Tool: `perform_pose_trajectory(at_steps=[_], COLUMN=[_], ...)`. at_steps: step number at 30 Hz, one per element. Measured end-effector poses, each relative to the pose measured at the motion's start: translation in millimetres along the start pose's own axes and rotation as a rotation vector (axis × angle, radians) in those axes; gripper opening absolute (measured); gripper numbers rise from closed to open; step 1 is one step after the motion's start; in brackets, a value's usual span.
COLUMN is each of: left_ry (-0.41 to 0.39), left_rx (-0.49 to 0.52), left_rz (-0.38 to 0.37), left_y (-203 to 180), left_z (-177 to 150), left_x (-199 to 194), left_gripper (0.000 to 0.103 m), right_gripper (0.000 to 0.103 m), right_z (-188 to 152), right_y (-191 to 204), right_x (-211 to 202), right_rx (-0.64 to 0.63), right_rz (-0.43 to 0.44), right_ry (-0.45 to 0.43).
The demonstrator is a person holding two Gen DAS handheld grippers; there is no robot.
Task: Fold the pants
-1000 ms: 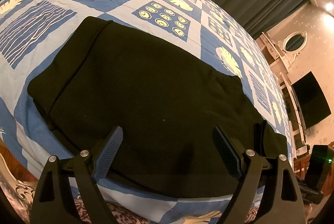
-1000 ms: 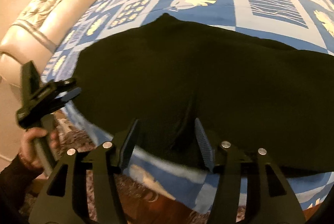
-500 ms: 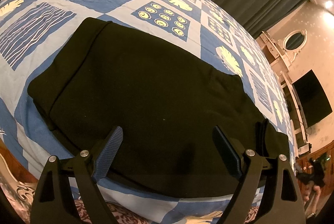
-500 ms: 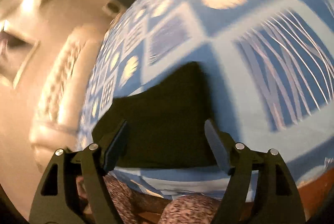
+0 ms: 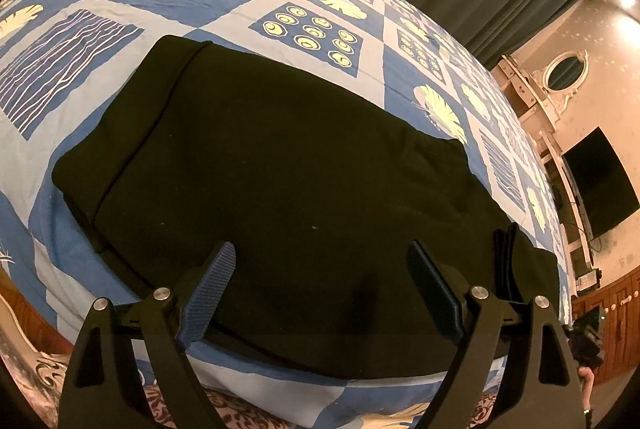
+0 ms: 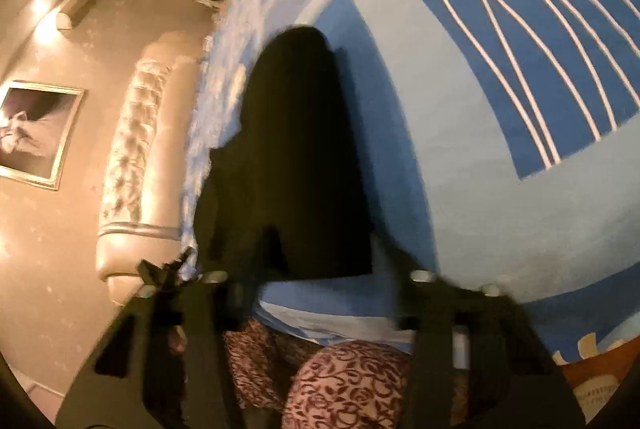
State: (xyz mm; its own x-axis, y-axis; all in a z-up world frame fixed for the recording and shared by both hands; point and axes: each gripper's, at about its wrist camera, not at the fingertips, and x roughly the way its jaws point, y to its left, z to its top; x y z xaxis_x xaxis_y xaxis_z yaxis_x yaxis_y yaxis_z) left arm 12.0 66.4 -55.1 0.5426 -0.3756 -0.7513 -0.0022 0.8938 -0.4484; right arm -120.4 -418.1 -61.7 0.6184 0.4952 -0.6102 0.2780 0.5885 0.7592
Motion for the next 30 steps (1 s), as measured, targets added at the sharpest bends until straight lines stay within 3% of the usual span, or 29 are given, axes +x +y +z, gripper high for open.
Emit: perform_pose_trajectory(at_steps=[2,7,9,11,13,17,28,30], left_ry=[0.000,0.000,0.001,0.001,0.001,0.000,0.004,0.004], left_rx=[-0.002,-0.001,0.000,-0.002,-0.001,0.005,0.016,0.020], left_rz=[-0.001,-0.001,-0.001,-0.002,0.000,0.002,0.008,0.011], left_y=[0,-1,0,-1,-1,-1,-3,-3], left_z=[0,0,0,0,0,0,1,1], left_x=[0,2,1,2,1,1,3,3], left_gripper=[0.086,0.086,0.086,0.086,0.086,0.086,0.086,0.086], right_gripper=[0.027,0.029,0.040,0.075,0.083,0.090,0.088,0.063], right_z=[-2,-8,-6,0,8,36,99,103], right_y=[-3,-4,-6,-3,5,9,20,23], right_x=[1,0,-4,-12,-24,-20,34,42], right_rx=[-0.002,-0.026,-0.012,-0.008,-0.031,-0.004,-0.003,-0.019], right_rz=[-0.023,-0.027,0.014,0.059,0.095,0.159,0.086,0.052], right_ry=[-0.003,-0.009,-0.006,-0.026,-0.084,-0.110,-0.002,0.013])
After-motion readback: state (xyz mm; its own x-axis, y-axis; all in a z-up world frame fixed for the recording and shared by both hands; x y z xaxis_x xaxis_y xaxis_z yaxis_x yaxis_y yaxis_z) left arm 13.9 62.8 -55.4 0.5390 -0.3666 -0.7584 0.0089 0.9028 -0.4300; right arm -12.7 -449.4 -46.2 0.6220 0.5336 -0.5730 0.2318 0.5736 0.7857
